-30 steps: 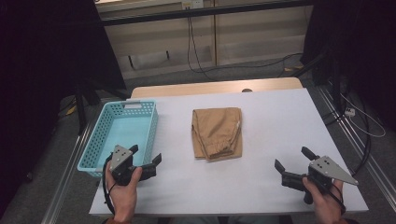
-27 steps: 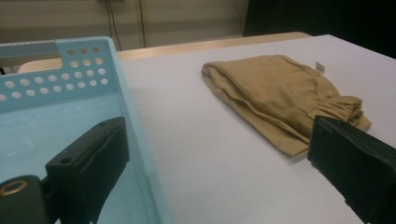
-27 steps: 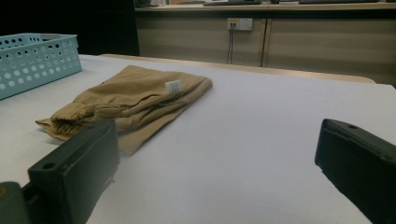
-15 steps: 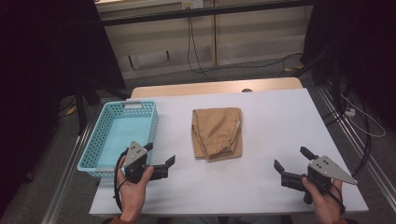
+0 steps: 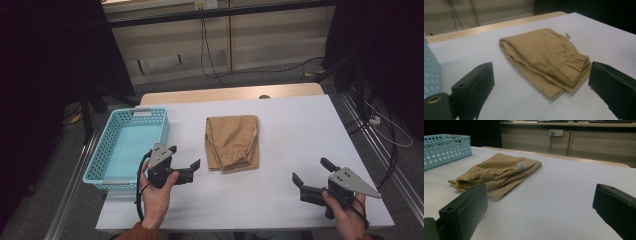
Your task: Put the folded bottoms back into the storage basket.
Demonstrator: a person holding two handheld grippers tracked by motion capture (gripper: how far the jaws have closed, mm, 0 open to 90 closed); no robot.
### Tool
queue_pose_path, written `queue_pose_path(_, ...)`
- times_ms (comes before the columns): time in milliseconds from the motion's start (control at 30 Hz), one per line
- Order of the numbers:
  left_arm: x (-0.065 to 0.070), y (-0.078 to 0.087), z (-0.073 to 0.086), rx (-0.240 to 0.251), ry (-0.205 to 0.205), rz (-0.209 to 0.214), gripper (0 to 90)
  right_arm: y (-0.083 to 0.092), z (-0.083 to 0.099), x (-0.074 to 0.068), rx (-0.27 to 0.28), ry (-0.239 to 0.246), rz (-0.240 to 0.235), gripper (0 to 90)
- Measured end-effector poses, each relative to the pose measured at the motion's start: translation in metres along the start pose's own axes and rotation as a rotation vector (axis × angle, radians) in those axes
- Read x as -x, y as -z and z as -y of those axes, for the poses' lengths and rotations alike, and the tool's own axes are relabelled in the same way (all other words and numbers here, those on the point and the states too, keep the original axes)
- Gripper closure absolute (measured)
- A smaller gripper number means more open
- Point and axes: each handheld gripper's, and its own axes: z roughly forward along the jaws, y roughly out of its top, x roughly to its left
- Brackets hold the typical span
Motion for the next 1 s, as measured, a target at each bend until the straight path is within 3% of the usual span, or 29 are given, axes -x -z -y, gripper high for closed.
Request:
queue_pose_path(233, -0.001, -0.016, -0.008, -0.024, 0.007, 0.001, 6.7, 0.000, 0.000, 0.000, -0.002, 0.002, -0.002, 0.0)
queue_pose_path(333, 0.000, -0.024, -0.011, -0.075, 0.029, 0.036, 6.7, 0.000, 0.000, 0.000, -0.002, 0.002, -0.002, 0.0)
queue_pose_path(467, 0.002, -0.031, -0.015, -0.085, 0.021, 0.039, 6.7, 0.000, 0.000, 0.000, -0.003, 0.002, -0.003, 0.0)
queue_pose_path(567, 0.001, -0.036, -0.019, -0.091, 0.032, 0.068, 6.6, -0.001, 0.000, 0.000, -0.002, 0.003, -0.003, 0.0)
queue_pose_path(633, 0.001, -0.040, -0.021, -0.091, 0.021, 0.059, 6.7, -0.001, 0.000, 0.000, -0.003, 0.001, -0.005, 0.0)
queue_pose_path(733, -0.003, -0.045, -0.024, -0.085, 0.052, 0.063, 6.7, -0.001, 0.000, 0.000, -0.003, 0.002, -0.006, 0.0)
queue_pose_path(933, -0.005, -0.054, -0.027, -0.100, 0.072, 0.061, 7.1, 0.000, 0.000, 0.000, -0.002, 0.003, -0.005, 0.0)
queue_pose_path(1000, -0.006, -0.057, -0.028, -0.104, 0.054, 0.055, 7.2, 0.000, 0.000, -0.001, -0.003, 0.004, -0.006, 0.0)
